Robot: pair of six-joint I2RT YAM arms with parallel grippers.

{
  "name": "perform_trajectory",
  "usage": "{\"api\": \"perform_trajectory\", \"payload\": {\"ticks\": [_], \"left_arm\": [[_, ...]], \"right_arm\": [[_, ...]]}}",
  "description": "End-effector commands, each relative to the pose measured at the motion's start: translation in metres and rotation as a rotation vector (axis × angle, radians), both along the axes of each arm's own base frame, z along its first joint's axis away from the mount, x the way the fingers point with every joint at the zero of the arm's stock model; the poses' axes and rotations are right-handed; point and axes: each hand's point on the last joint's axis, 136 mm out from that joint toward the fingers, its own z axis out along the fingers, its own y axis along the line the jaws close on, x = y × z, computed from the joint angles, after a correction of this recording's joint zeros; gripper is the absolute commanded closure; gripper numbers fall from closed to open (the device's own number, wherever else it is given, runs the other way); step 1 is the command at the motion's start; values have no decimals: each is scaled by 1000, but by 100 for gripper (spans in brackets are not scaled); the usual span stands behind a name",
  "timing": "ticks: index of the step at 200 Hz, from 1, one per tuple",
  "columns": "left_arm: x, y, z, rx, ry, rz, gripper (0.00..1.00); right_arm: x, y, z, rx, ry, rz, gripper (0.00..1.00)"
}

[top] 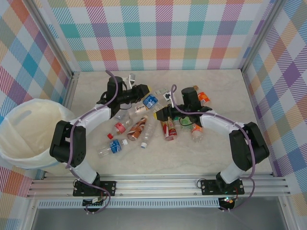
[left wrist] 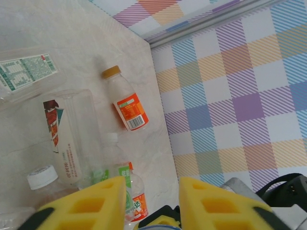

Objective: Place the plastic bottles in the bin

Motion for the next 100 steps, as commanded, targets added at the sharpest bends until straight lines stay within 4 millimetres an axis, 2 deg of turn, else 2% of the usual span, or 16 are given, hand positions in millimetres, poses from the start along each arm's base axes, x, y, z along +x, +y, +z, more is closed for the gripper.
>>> {"api": "perform_trajectory", "payload": {"ticks": [1, 14, 30, 46, 52, 54, 72, 100], "left_arm": [[-18, -3, 11, 31, -35, -50, 90], [-22, 0, 15, 49, -37, -45, 100], [-26, 8, 28, 91, -69, -27, 100], [-32, 25, 52, 178, -130, 27, 100], [-35, 35, 61, 234, -148, 65, 100], [-33, 39, 73, 243, -182, 84, 100], [-49, 80, 101, 446, -211, 214, 100], [-88, 142, 170, 670, -307, 391, 100]], "right_arm": [[0, 6, 28, 82, -96, 14, 33], [2, 4, 34, 90, -108, -12, 28], [4, 0, 44, 96, -143, -50, 17], [9, -10, 56, 91, -202, -126, 6], [13, -16, 59, 83, -226, -172, 1], [15, -18, 60, 78, -236, -193, 0], [37, -47, 61, 9, -288, -417, 0], [63, -88, 47, -100, -300, -667, 0]]}}
